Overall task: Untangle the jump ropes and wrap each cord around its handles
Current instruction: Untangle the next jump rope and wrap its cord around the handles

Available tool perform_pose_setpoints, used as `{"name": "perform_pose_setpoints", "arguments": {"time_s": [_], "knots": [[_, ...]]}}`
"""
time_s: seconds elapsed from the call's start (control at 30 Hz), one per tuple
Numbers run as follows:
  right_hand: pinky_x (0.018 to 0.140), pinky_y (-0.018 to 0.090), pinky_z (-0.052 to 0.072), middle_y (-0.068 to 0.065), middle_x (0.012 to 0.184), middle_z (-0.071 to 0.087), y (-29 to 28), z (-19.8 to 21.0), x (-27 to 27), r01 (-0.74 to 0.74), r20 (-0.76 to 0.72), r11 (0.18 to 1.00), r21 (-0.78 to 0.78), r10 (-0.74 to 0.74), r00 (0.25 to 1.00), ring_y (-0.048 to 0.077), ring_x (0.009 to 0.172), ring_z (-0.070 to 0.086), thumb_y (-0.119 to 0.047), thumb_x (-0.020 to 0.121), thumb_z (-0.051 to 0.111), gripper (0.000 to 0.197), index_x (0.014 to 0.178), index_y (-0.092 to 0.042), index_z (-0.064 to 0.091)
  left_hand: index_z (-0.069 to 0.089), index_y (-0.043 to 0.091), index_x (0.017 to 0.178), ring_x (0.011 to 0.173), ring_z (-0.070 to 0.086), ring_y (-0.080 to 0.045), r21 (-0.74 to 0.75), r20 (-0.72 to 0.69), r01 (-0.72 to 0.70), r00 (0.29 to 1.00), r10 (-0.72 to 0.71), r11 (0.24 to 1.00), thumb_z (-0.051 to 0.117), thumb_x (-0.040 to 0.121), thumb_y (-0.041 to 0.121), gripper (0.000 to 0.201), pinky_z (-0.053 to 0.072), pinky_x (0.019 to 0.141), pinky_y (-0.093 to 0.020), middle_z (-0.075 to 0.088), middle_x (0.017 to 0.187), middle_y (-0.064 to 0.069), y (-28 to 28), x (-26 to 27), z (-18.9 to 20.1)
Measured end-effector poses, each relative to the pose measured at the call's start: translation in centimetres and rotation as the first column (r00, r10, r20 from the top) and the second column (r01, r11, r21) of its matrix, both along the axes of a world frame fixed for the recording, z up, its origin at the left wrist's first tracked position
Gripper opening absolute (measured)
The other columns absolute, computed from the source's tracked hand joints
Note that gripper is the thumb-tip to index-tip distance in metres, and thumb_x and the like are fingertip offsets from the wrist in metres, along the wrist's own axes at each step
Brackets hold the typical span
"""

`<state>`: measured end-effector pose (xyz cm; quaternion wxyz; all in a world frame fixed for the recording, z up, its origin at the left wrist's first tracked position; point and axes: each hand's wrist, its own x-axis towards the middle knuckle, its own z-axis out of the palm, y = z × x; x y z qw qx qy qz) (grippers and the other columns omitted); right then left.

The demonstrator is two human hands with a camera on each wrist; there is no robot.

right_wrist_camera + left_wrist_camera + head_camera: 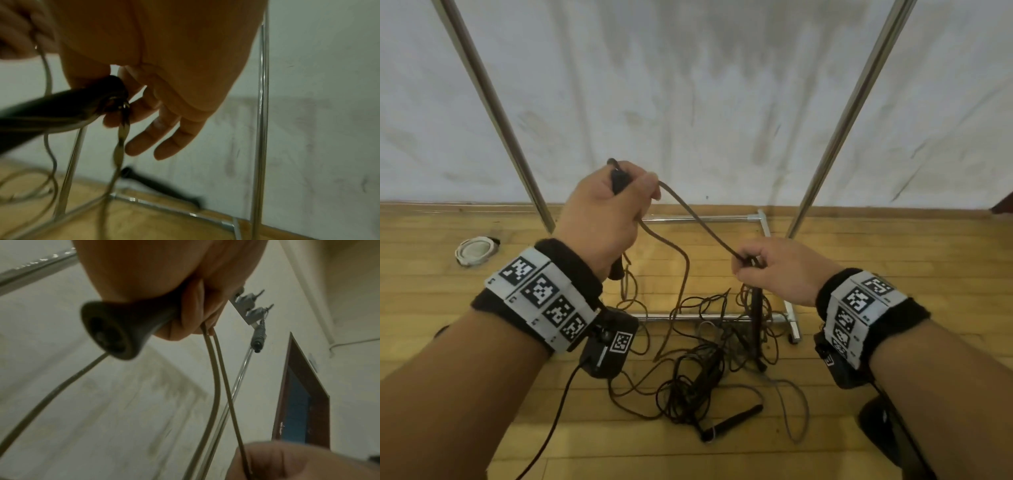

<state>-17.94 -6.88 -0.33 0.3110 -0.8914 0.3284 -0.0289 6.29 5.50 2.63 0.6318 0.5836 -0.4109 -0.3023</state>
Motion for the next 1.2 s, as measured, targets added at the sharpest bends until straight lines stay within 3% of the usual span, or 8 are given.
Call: {"name": "perform_pose_setpoints", "arguments": {"time_s": [0.2, 0.37, 0.53, 0.73, 0.8, 0.87, 1.03, 1.2], "knots": [[0.076, 0.030, 0.049, -0.015, 0.094, 0.066, -1.1, -3.5, -1.0, 0.065, -0.234, 0.998, 0.019, -0.058, 0.971, 0.008, 0.089, 0.062, -0.050, 0.101, 0.050, 0.015, 0.106, -0.044, 0.062, 0.074, 0.031, 0.078, 0.046, 0.034, -0.008, -0.091, -0.140, -0.023, 0.990, 0.010, 0.996, 0.066, 0.100, 0.034, 0.023, 0.032, 0.038, -0.020, 0.051, 0.069, 0.004, 0.0, 1.6, -0.4], [0.077, 0.031, 0.052, 0.002, 0.096, 0.075, -1.5, -5.2, -2.9, 0.080, -0.588, 0.996, -0.036, -0.086, 0.804, 0.019, 0.091, 0.067, -0.042, 0.099, 0.052, 0.033, 0.094, -0.021, 0.077, 0.076, 0.033, 0.075, 0.050, 0.040, -0.007, -0.128, -0.307, -0.158, 0.945, 0.112, 0.979, 0.070, 0.098, 0.037, 0.024, 0.033, 0.038, -0.020, 0.060, 0.073, 0.006, 0.1, 4.7, 0.5], [0.085, 0.024, 0.046, -0.013, 0.127, 0.062, -0.4, -2.6, 0.0, 0.110, -0.240, 0.992, -0.067, -0.123, 0.963, 0.006, 0.109, 0.058, -0.054, 0.096, 0.058, 0.046, 0.138, -0.035, 0.053, 0.076, 0.025, 0.092, 0.045, 0.039, -0.008, 0.011, -0.108, 0.191, 0.976, -0.188, 0.982, 0.072, 0.097, 0.045, 0.021, 0.034, 0.037, -0.019, 0.055, 0.070, 0.006, -0.1, 3.4, -1.2], [0.096, 0.022, 0.040, -0.027, 0.124, 0.062, 2.7, 0.0, 4.3, 0.068, 0.191, 0.983, 0.170, -0.101, 0.976, -0.008, 0.114, 0.054, -0.046, 0.094, 0.067, 0.037, 0.130, -0.046, 0.058, 0.078, 0.024, 0.096, 0.042, 0.034, -0.009, 0.037, -0.109, 0.422, 0.903, -0.416, 0.906, 0.071, 0.095, 0.045, 0.023, 0.031, 0.038, -0.017, 0.050, 0.065, 0.006, -0.6, -0.1, -1.5], [0.081, 0.014, 0.037, -0.030, 0.100, 0.069, 2.9, -0.1, 4.6, 0.030, 0.164, 0.984, 0.177, -0.059, 0.985, -0.016, 0.095, 0.058, -0.040, 0.099, 0.061, 0.011, 0.106, -0.044, 0.069, 0.079, 0.023, 0.096, 0.042, 0.034, -0.008, 0.013, -0.109, 0.421, 0.902, -0.417, 0.907, 0.069, 0.098, 0.042, 0.021, 0.031, 0.038, -0.016, 0.049, 0.065, 0.006, -0.4, -0.2, -1.5], [0.074, 0.015, 0.037, -0.025, 0.088, 0.073, 2.6, -0.4, 4.2, 0.020, 0.111, 0.991, 0.133, -0.035, 0.993, -0.013, 0.087, 0.061, -0.037, 0.104, 0.053, 0.020, 0.094, -0.039, 0.070, 0.078, 0.022, 0.097, 0.043, 0.034, -0.007, -0.028, -0.127, 0.368, 0.921, -0.369, 0.929, 0.067, 0.102, 0.037, 0.020, 0.032, 0.037, -0.017, 0.048, 0.066, 0.005, -0.4, 0.4, -1.3], [0.099, 0.038, 0.053, 0.000, 0.094, 0.079, 1.8, -1.1, 1.4, 0.059, 0.096, 0.889, 0.454, -0.115, 0.989, 0.010, 0.092, 0.074, -0.046, 0.107, 0.043, 0.042, 0.100, -0.016, 0.073, 0.076, 0.027, 0.090, 0.044, 0.032, -0.009, -0.044, -0.169, 0.119, 0.978, -0.125, 0.992, 0.066, 0.102, 0.039, 0.020, 0.031, 0.038, -0.019, 0.050, 0.069, 0.003, -0.4, 2.5, -0.8], [0.090, 0.036, 0.059, 0.013, 0.102, 0.076, 3.0, 0.3, 1.5, -0.071, 0.211, 0.732, 0.678, -0.102, 0.972, 0.027, 0.100, 0.075, -0.054, 0.100, 0.049, 0.046, 0.123, -0.018, 0.067, 0.078, 0.028, 0.089, 0.044, 0.035, -0.007, 0.052, -0.114, 0.136, 0.985, -0.130, 0.989, 0.067, 0.101, 0.038, 0.019, 0.031, 0.037, -0.020, 0.053, 0.068, 0.005, -0.4, 2.0, -1.7]]}}
